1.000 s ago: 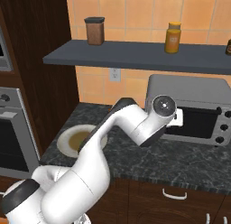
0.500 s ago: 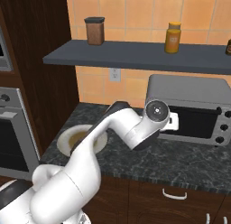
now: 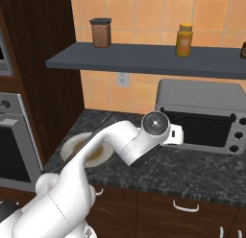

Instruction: Pick up the kebab skewer and baguette bread, and place them inside the toaster oven. Close the toaster oven door and start by setting the timer.

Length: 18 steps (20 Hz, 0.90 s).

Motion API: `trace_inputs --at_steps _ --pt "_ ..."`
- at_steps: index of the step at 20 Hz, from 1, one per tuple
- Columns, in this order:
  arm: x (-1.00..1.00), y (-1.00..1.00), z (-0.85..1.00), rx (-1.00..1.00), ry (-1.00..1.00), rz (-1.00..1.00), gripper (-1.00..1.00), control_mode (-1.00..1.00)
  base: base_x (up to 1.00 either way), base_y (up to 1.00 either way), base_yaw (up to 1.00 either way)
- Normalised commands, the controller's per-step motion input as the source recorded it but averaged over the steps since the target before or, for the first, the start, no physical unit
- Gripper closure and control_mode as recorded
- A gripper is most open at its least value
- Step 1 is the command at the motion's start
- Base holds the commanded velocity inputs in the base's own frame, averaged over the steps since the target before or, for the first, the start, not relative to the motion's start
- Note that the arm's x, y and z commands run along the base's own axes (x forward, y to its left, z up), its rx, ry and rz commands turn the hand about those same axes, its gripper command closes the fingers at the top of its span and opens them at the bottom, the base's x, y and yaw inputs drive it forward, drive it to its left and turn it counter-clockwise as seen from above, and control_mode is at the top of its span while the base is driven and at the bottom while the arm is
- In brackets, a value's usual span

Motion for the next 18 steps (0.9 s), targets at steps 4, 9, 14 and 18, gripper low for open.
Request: trace_inputs --at_steps 4,9,14,18 --pt "-0.22 0.05 0.00 0.00 0.00 -0.01 -1.00 -1.00 0.00 0.00 0.00" --pt "-0.03 0.02 0.00 0.00 0.00 0.00 -1.00 1.00 -0.07 -0.05 0.00" --pt "0.00 0.00 0.00 0.00 0.00 0.00 -1.00 1.00 -0.01 -0.57 0.00" --pt "0.00 0.00 0.00 0.00 0.00 0.00 -1.00 1.00 0.00 -0.55 0.00"
